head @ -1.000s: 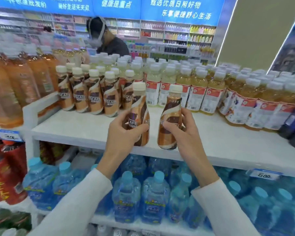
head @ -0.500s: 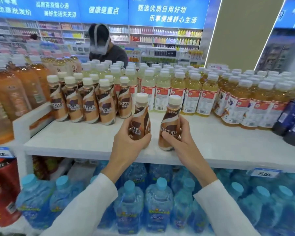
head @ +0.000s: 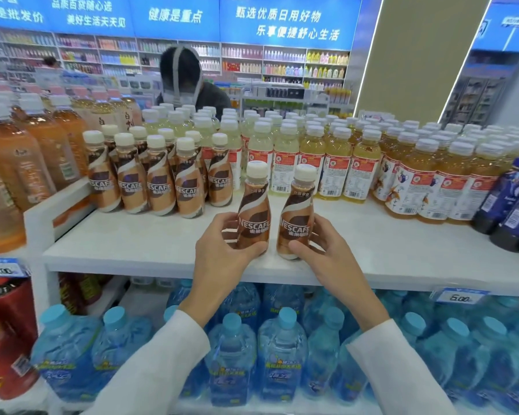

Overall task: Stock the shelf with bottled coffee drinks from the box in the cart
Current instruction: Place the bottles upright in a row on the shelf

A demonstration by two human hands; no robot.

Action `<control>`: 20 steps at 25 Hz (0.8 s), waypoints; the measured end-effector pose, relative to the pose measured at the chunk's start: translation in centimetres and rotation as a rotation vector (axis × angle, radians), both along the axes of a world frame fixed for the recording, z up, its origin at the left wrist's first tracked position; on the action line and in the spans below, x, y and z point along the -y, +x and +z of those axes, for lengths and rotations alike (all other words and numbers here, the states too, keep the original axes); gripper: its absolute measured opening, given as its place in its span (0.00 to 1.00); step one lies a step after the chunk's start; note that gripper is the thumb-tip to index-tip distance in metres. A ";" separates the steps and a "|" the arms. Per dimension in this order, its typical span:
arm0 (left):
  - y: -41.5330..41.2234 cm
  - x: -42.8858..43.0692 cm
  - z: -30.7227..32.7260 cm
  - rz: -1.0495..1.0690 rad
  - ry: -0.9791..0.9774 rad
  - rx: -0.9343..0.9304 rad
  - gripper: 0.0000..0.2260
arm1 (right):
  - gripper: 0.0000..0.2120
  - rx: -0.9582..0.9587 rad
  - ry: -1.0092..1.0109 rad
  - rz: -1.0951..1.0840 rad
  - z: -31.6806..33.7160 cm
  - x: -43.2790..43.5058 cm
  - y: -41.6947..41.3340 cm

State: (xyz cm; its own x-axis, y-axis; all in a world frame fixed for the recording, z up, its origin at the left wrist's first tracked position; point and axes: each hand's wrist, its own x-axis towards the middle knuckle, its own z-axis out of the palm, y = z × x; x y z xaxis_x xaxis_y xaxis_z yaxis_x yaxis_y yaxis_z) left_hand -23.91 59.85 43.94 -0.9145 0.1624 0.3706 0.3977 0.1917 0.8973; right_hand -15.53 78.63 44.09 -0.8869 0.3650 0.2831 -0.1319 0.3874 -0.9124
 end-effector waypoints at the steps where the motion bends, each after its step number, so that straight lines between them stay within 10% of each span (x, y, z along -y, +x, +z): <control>1: 0.0 0.0 0.0 0.002 -0.004 0.002 0.30 | 0.28 0.016 0.003 0.020 0.1 -0.1 0.0; 15: 0.2 -0.3 -0.6 0.024 -0.009 -0.030 0.30 | 0.38 0.010 0.004 -0.127 0.0 1.4 0.3; 20: -0.3 -0.1 -0.7 0.060 -0.022 -0.042 0.30 | 0.27 -0.052 0.021 -0.251 -0.4 3.5 -1.2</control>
